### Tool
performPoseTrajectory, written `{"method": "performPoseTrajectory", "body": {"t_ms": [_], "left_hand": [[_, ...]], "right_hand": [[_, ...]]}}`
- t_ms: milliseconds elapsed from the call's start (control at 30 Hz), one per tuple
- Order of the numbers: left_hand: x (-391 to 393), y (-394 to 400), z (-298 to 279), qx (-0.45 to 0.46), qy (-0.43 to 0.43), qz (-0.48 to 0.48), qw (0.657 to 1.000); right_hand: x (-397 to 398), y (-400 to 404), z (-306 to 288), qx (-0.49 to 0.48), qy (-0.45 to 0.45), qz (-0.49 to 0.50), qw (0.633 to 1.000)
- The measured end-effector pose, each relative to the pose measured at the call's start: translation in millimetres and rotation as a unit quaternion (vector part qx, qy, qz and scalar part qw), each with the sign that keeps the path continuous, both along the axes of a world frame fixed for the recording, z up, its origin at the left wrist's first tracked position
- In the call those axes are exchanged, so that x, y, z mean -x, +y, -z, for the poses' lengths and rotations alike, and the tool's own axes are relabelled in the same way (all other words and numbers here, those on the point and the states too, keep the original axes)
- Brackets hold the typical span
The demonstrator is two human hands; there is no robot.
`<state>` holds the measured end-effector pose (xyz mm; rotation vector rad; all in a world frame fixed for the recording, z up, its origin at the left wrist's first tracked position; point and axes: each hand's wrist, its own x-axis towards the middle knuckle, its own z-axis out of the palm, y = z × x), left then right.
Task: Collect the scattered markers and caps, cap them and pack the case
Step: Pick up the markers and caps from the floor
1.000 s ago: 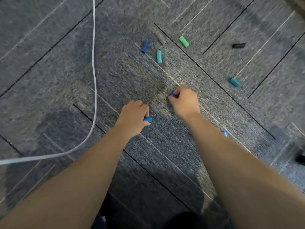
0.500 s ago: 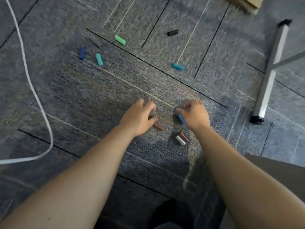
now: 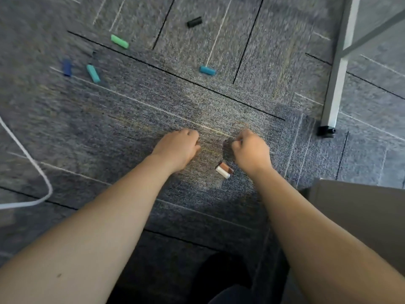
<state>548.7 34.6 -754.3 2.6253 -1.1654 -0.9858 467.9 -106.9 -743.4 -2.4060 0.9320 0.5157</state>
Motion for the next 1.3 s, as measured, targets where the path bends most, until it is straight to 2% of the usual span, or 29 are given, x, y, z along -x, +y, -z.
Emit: {"method": "performPoseTrajectory", "body": {"t_ms": [100,300,500,767,933,1033,1133,1233,1300], "left_hand": [[2,-2,2,0.014,0.018,-0.045,0.999],[13,4,6,0.039,0.013,-0.057,0.998],[16,11,6,0.052,0.016,-0.062,0.997],[6,18,8,0.057,0.039,-0.108,0.992],[-14,28,3,0.065,0.047,-0.187,0.979],[-33,32,-8,0.059,0.085,-0.288,0.952],[-59,37,-35,0.056,0.096,-0.370,0.923],[-92,47,-73,0.045,0.080,-0.409,0.908],[-112,62,-97,0.034,0.056,-0.440,0.895]], "right_hand": [[18,7,-4,-0.003,-0.001,-0.012,1.000],[32,29,0,-0.045,0.040,-0.078,0.995],[43,40,7,0.031,0.054,-0.221,0.973],[37,39,8,0.048,0.082,-0.303,0.948],[6,41,-2,-0.007,0.063,-0.196,0.979],[-35,45,-13,-0.053,-0.002,-0.120,0.991],[-85,51,-28,-0.117,-0.049,-0.061,0.990],[-128,59,-55,-0.193,-0.075,0.007,0.978],[-148,68,-74,-0.213,-0.084,0.008,0.973]]}}
